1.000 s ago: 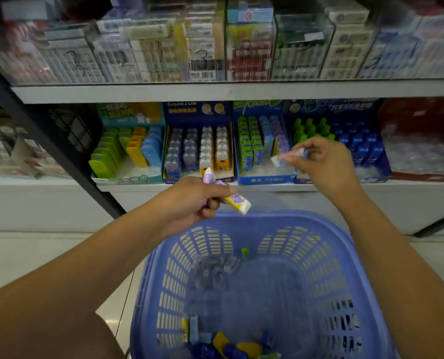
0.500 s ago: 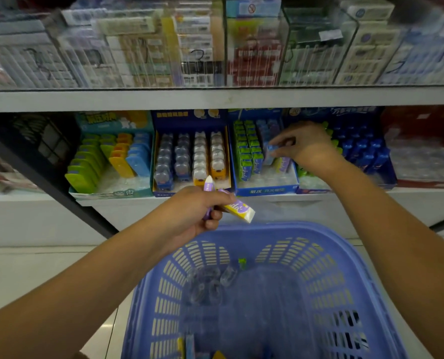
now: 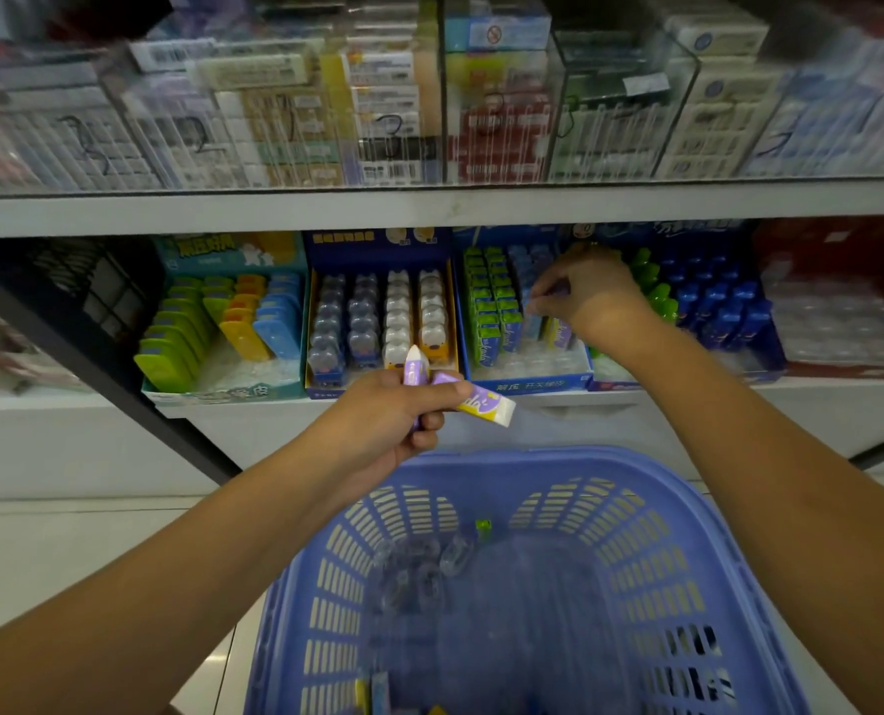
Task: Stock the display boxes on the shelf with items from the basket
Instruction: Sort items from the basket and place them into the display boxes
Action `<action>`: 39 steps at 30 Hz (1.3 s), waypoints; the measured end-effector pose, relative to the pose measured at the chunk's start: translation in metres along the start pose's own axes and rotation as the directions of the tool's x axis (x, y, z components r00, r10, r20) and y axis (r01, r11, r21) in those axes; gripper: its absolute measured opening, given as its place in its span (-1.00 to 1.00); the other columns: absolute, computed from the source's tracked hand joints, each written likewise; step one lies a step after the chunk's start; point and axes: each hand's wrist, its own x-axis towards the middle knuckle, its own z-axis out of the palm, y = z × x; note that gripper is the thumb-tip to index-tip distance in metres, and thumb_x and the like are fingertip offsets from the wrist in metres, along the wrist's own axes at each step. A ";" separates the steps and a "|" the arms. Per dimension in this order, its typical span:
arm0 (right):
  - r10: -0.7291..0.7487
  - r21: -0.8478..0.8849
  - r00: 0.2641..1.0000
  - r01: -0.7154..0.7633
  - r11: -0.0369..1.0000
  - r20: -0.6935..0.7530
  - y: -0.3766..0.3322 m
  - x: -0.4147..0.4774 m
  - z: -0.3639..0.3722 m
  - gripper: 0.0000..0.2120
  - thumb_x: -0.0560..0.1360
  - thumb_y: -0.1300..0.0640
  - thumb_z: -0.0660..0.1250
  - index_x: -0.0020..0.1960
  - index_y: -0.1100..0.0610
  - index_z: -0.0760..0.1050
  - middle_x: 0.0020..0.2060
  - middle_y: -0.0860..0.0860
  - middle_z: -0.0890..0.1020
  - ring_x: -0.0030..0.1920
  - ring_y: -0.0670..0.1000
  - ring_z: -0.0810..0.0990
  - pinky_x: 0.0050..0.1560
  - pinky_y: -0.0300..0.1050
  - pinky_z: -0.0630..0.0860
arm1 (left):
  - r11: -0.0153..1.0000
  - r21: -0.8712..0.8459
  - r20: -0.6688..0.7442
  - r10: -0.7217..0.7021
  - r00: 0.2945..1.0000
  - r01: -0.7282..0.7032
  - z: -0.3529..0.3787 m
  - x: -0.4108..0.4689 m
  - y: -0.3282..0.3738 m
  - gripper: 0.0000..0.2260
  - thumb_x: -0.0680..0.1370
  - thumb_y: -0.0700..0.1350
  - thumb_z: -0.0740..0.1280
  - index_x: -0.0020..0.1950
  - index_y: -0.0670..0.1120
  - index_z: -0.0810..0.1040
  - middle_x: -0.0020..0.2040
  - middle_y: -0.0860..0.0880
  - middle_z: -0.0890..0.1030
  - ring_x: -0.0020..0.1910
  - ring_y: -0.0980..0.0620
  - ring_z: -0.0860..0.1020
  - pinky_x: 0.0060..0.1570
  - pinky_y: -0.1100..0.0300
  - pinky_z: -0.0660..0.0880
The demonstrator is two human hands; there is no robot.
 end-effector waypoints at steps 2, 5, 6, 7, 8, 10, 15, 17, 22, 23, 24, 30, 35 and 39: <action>0.010 0.132 0.993 0.005 0.991 -0.115 -0.002 -0.012 0.004 -0.77 0.45 0.12 0.43 0.04 0.22 0.57 -0.29 -0.05 0.48 -0.16 0.00 0.51 -0.24 -0.37 0.38 | 0.999 -0.036 -0.024 0.010 1.000 -0.011 0.002 0.000 -0.002 -0.91 0.49 -0.24 0.39 -0.04 -0.23 0.60 -0.35 0.00 0.47 -0.49 0.18 0.31 -0.56 0.36 0.24; -0.060 0.409 0.991 0.105 0.906 -0.121 -0.015 -0.041 0.000 -0.83 0.41 0.04 0.46 -0.06 0.07 0.58 -0.34 -0.14 0.49 -0.36 -0.19 0.42 -0.38 -0.49 0.29 | 0.997 -0.073 -0.042 0.029 0.999 -0.032 0.003 -0.001 -0.004 -0.82 0.49 -0.22 0.39 0.05 -0.28 0.57 -0.36 0.01 0.52 -0.49 0.18 0.31 -0.55 0.36 0.24; -0.142 0.429 0.989 0.150 0.891 -0.051 -0.021 -0.052 -0.003 -0.82 0.37 -0.02 0.48 -0.07 -0.02 0.57 -0.34 -0.18 0.53 -0.40 -0.20 0.40 -0.40 -0.48 0.30 | 0.997 -0.064 -0.048 0.042 0.998 -0.045 0.003 -0.001 -0.005 -0.80 0.49 -0.21 0.40 0.05 -0.28 0.57 -0.32 -0.02 0.52 -0.49 0.18 0.31 -0.55 0.36 0.24; -0.236 0.409 0.971 0.206 0.889 0.024 -0.029 -0.064 -0.007 -0.77 0.32 -0.08 0.50 -0.06 -0.09 0.56 -0.33 -0.26 0.54 -0.41 -0.20 0.40 -0.41 -0.46 0.31 | 0.997 -0.045 -0.054 0.057 0.997 -0.059 0.004 -0.002 -0.005 -0.80 0.49 -0.19 0.41 0.04 -0.28 0.57 -0.30 -0.04 0.50 -0.49 0.18 0.30 -0.55 0.36 0.24; -0.314 0.355 0.945 0.264 0.897 0.089 -0.035 -0.074 -0.009 -0.71 0.29 -0.11 0.51 -0.03 -0.13 0.55 -0.31 -0.32 0.54 -0.39 -0.20 0.40 -0.39 -0.44 0.32 | 0.997 -0.017 -0.059 0.076 0.995 -0.078 0.004 -0.002 -0.005 -0.81 0.48 -0.18 0.41 0.02 -0.27 0.59 -0.31 -0.04 0.48 -0.49 0.17 0.29 -0.54 0.35 0.24; -0.401 0.255 0.903 0.356 0.899 0.152 -0.042 -0.089 -0.009 -0.62 0.30 -0.07 0.52 0.08 -0.07 0.55 -0.25 -0.30 0.53 -0.31 -0.31 0.44 -0.30 -0.48 0.34 | 0.991 0.062 -0.050 0.123 0.991 -0.120 0.008 -0.004 -0.006 -0.84 0.47 -0.17 0.43 -0.06 -0.27 0.63 -0.35 -0.06 0.42 -0.49 0.14 0.27 -0.54 0.32 0.21; -0.411 0.160 0.898 0.388 0.908 0.157 -0.036 -0.105 -0.007 -0.59 0.37 0.00 0.49 0.18 -0.07 0.49 -0.17 -0.13 0.58 -0.27 -0.39 0.43 -0.30 -0.45 0.28 | 0.964 0.198 -0.007 0.184 0.983 -0.179 0.022 -0.005 -0.010 -0.84 0.46 -0.14 0.45 -0.31 -0.11 0.58 -0.43 -0.03 0.34 -0.48 0.10 0.22 -0.54 0.31 0.19; -0.423 0.126 0.891 0.406 0.905 0.163 -0.032 -0.106 -0.007 -0.66 0.39 0.03 0.47 0.13 -0.07 0.50 -0.19 -0.10 0.54 -0.27 -0.27 0.43 -0.26 -0.40 0.29 | 0.959 0.206 0.035 0.190 0.981 -0.194 0.027 -0.006 -0.009 -0.84 0.49 -0.08 0.41 -0.26 -0.10 0.58 -0.43 0.01 0.44 -0.50 0.13 0.24 -0.55 0.34 0.22; -0.319 0.196 0.947 0.316 0.928 -0.015 -0.011 -0.092 -0.014 -0.84 0.49 0.12 0.37 0.07 0.08 0.58 -0.23 -0.08 0.54 -0.26 -0.14 0.52 -0.15 -0.37 0.44 | 0.989 0.135 0.005 0.067 0.998 -0.067 0.035 -0.005 -0.006 -0.62 0.54 0.17 0.25 -0.02 -0.14 0.58 -0.08 -0.11 0.69 -0.48 0.13 0.30 -0.50 0.32 0.28; -0.270 0.215 0.960 0.280 0.936 -0.074 -0.003 -0.086 -0.017 -0.83 0.51 0.14 0.35 0.09 0.10 0.59 -0.22 -0.09 0.54 -0.25 -0.16 0.52 -0.15 -0.48 0.39 | 0.996 0.093 -0.030 0.019 0.999 -0.016 0.035 -0.004 -0.006 -0.62 0.56 0.17 0.23 -0.04 -0.15 0.57 -0.07 -0.12 0.69 -0.50 0.14 0.31 -0.53 0.32 0.27; -0.224 0.209 0.967 0.245 0.947 -0.120 0.005 -0.081 -0.019 -0.80 0.52 0.15 0.34 0.12 0.11 0.58 -0.20 -0.09 0.54 -0.25 -0.21 0.50 -0.16 -0.56 0.36 | 0.999 0.040 -0.050 -0.025 0.998 0.027 0.035 -0.003 -0.006 -0.62 0.59 0.14 0.20 -0.06 -0.17 0.56 -0.09 -0.14 0.68 -0.52 0.13 0.33 -0.55 0.32 0.27; -0.044 0.351 0.969 0.131 0.927 -0.245 0.038 -0.061 -0.015 -0.84 0.43 0.22 0.44 -0.08 0.03 0.52 -0.26 -0.18 0.54 -0.24 -0.17 0.53 -0.20 -0.55 0.43 | 0.987 -0.123 -0.056 -0.112 0.992 0.105 0.029 0.001 -0.003 -0.70 0.64 -0.03 0.16 0.03 -0.24 0.54 -0.26 -0.12 0.60 -0.53 0.11 0.36 -0.59 0.32 0.27; -0.069 0.377 0.980 0.136 0.916 -0.186 0.044 -0.053 -0.001 -0.84 0.40 0.23 0.47 -0.05 0.07 0.58 -0.22 -0.05 0.61 -0.21 -0.14 0.57 -0.14 -0.50 0.48 | 0.987 -0.121 -0.050 -0.111 0.993 0.104 0.026 0.005 0.000 -0.67 0.64 -0.01 0.15 -0.08 -0.23 0.55 -0.32 -0.05 0.41 -0.45 0.09 0.35 -0.51 0.29 0.33; -0.080 0.349 0.982 0.135 0.927 -0.168 0.043 -0.046 -0.004 -0.84 0.40 0.22 0.47 -0.07 0.05 0.57 -0.27 -0.11 0.60 -0.22 -0.13 0.59 -0.14 -0.44 0.50 | 0.996 -0.023 -0.039 -0.092 0.995 0.091 0.022 0.004 0.002 -0.67 0.62 0.03 0.17 -0.04 -0.17 0.60 -0.28 -0.01 0.47 -0.33 0.06 0.34 -0.34 0.23 0.31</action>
